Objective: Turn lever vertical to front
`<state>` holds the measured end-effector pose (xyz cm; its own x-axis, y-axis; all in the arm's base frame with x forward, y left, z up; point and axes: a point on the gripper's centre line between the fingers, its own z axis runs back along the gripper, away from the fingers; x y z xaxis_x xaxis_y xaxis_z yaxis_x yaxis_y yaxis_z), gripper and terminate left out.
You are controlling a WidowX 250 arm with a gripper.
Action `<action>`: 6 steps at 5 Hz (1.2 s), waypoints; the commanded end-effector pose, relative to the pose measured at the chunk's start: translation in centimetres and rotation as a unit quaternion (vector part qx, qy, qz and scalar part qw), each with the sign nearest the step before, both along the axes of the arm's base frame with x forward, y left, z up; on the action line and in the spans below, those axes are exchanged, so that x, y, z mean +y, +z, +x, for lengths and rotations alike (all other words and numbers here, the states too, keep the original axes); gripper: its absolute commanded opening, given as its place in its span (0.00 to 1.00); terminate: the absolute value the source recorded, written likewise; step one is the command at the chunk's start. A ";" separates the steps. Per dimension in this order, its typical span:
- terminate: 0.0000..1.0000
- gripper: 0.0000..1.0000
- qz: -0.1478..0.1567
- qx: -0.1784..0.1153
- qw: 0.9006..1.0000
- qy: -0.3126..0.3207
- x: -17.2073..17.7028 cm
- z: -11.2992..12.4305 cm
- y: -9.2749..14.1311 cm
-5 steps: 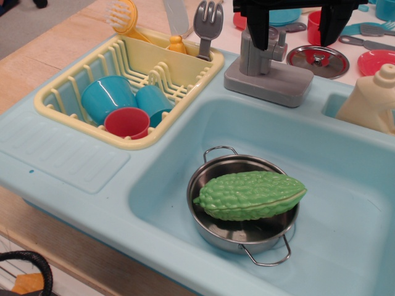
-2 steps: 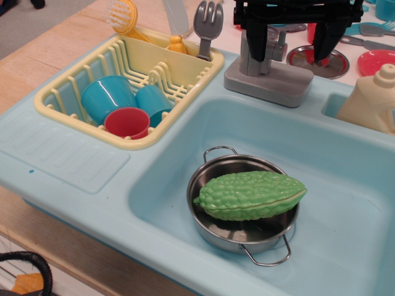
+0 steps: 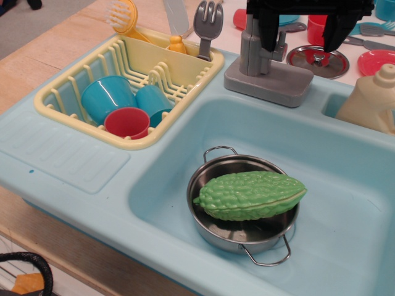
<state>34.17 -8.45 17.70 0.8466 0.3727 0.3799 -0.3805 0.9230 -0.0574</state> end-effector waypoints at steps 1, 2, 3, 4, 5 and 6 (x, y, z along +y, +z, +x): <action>0.00 1.00 -0.003 -0.026 1.000 0.001 0.0 0.8 1.6; 0.00 0.00 -0.005 -0.028 0.999 0.015 0.1 0.7 1.3; 0.00 0.00 -0.014 -0.026 0.999 0.028 0.4 0.3 0.7; 0.00 0.00 -0.024 -0.024 0.998 0.044 0.7 -0.4 0.2; 0.00 0.00 -0.031 -0.017 0.997 0.064 0.6 -1.6 0.1; 0.00 0.00 -0.031 -0.023 0.996 0.080 0.3 -2.9 0.3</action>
<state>32.12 -7.31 16.46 0.7547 0.5399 0.3728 -0.5422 0.8331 -0.1089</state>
